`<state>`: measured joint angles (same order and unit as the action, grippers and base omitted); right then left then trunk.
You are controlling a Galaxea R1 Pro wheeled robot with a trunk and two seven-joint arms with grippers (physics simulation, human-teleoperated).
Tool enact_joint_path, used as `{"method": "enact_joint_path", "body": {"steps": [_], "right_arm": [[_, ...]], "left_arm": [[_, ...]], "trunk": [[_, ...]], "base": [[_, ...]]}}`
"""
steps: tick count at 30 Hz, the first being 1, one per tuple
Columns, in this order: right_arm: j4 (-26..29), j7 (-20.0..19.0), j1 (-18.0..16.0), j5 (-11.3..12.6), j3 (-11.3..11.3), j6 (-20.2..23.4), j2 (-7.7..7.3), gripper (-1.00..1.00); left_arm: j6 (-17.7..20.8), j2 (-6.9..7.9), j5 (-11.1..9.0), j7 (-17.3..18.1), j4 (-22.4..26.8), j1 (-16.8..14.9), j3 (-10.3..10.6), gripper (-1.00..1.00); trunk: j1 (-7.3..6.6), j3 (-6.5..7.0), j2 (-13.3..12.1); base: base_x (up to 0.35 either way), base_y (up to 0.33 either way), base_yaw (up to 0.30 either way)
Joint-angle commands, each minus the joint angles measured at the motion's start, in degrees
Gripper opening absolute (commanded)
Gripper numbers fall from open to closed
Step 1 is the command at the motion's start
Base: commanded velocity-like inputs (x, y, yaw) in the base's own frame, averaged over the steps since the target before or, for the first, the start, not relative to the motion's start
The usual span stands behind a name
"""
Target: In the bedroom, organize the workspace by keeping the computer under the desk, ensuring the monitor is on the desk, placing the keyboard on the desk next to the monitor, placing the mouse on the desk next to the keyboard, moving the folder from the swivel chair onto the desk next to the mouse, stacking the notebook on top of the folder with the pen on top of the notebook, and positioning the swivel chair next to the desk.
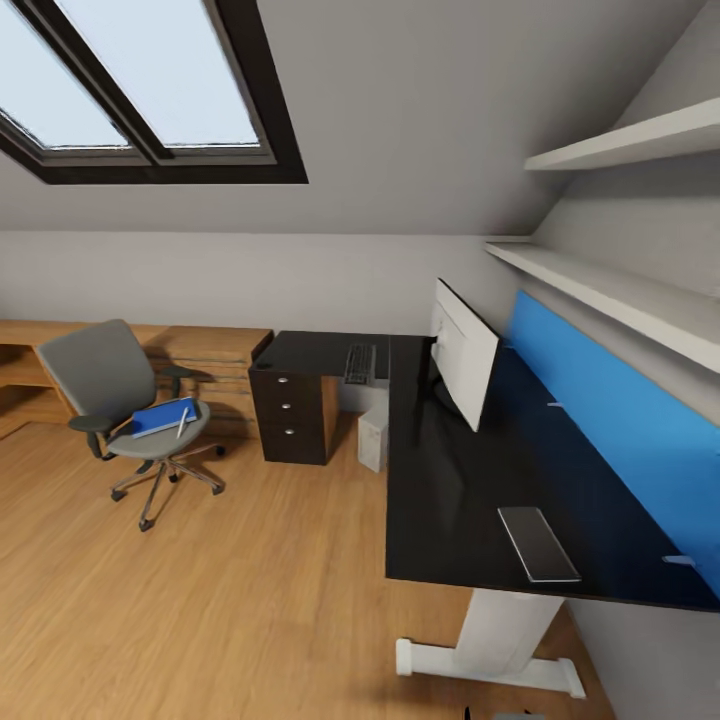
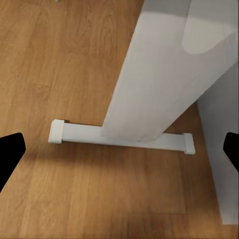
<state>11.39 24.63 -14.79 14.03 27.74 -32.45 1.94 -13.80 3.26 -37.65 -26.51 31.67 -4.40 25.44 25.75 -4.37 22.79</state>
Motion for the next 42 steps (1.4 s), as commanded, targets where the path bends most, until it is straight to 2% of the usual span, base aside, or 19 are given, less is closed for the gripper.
{"method": "enact_joint_path", "body": {"steps": [1,6,14,17,19,21,26,29,31,32,34,36,37,38,39,40,41,42], "right_arm": [[-0.04,0.24,-0.06,0.46,0.52,-0.17,-0.01,1.0],[-0.02,0.24,-0.06,0.46,0.55,-0.12,-0.01,1.0],[0.61,0.32,-0.06,0.4,0.6,-0.54,0.16,1.0],[4.03,0.56,-0.06,0.33,0.36,-0.87,-0.1,1.0],[8.61,0.88,-0.06,0.31,-0.48,-1.76,-0.85,1.0],[13.59,1.33,-0.06,0.34,-2.18,-3.34,-2.22,1.0],[22.09,1.69,-0.06,0.36,-5.24,-4.91,-4.3,1.0],[26.49,1.76,-0.06,0.32,-7.95,-3.69,-5.32,1.0],[29.42,1.7,-0.12,0.31,-10.52,-0.95,-6.01,1.0],[33.68,1.56,-0.25,0.27,-13.91,4.23,-6.66,1.0],[36.66,1.5,-0.47,0.26,-16.3,8.97,-7.0,1.0],[39.16,1.41,-2.57,0.26,-20.15,17.25,-7.43,1.0],[39.32,1.41,-3.56,0.25,-21.0,18.95,-7.49,1.0],[38.82,1.36,-7.43,0.23,-23.84,24.27,-7.61,1.0],[38.2,1.3,-8.85,0.25,-24.86,25.96,-7.64,1.0],[36.31,1.07,-11.67,0.3,-26.92,28.79,-7.68,1.0],[35.08,0.89,-13.06,0.32,-27.89,29.84,-7.69,1.0],[28.63,-0.16,-18.59,0.38,-30.8,32.24,-7.72,1.0]], "left_arm": [[-0.33,0.08,-0.58,-0.39,0.06,-0.07,0.47,1.0],[-0.33,0.08,-0.58,-0.39,0.06,-0.07,0.48,1.0],[-0.42,0.13,-0.59,-0.42,0.05,-0.07,0.34,1.0],[-0.43,0.09,-0.58,-0.4,0.05,-0.06,0.32,1.0],[-0.43,0.08,-0.58,-0.39,0.05,-0.05,0.3,1.0],[-0.43,0.08,-0.58,-0.39,0.02,-0.06,0.31,1.0],[-0.43,0.04,-0.58,-0.39,0.04,-0.07,0.33,1.0],[-0.43,-0.02,-0.55,-0.39,0.05,-0.06,0.48,1.0],[-0.53,-0.08,-0.38,-0.41,0.06,-0.06,0.59,1.0],[-1.27,-0.14,-0.1,-0.5,0.26,-0.04,0.74,1.0],[-1.75,-0.12,0.01,-0.55,1.0,-0.02,0.79,1.0],[-1.91,-0.11,0.09,-0.72,3.78,-0.08,0.77,1.0],[-1.86,-0.1,0.09,-0.72,4.72,-0.12,0.77,1.0],[-1.16,-0.1,0.11,-0.9,8.75,-0.26,0.76,1.0],[-0.55,-0.1,0.11,-1.1,10.49,-0.35,0.76,1.0],[1.64,-0.05,0.12,-1.87,14.47,-0.52,0.73,1.0],[3.26,-0.03,0.12,-2.5,16.77,-0.63,0.72,1.0],[12.82,0.04,0.08,-6.94,27.1,-0.89,0.6,1.0]], "trunk": [[0.04,-0.13,0.13],[0.04,-0.13,0.13],[0.04,-0.13,0.13],[0.04,-0.13,0.13],[0.04,-0.13,0.13],[0.04,-0.13,0.13],[0.04,-0.13,0.13],[0.04,-0.13,0.13],[0.04,-0.13,0.13],[0.04,-0.13,0.13],[0.04,-0.13,0.13],[0.04,-0.13,0.13],[0.04,-0.13,0.13],[0.04,-0.13,0.13],[0.04,-0.13,0.13],[0.04,-0.13,0.13],[0.04,-0.13,0.13],[0.04,-0.13,0.13]], "base": [[0.0,-0.347,0.0],[0.0,-0.277,0.0],[0.0,-0.028,0.0],[0.0,-0.003,0.0],[0.0,-0.001,0.0],[0.0,0.0,0.0],[0.0,0.0,0.0],[0.0,0.0,0.0],[0.0,0.0,0.0],[0.0,0.0,0.0],[0.0,0.0,0.0],[0.0,0.0,0.0],[0.0,0.0,0.0],[0.0,0.0,0.0],[0.0,0.0,0.0],[0.0,0.0,0.0],[0.0,0.0,0.0],[0.0,0.0,0.0]]}}
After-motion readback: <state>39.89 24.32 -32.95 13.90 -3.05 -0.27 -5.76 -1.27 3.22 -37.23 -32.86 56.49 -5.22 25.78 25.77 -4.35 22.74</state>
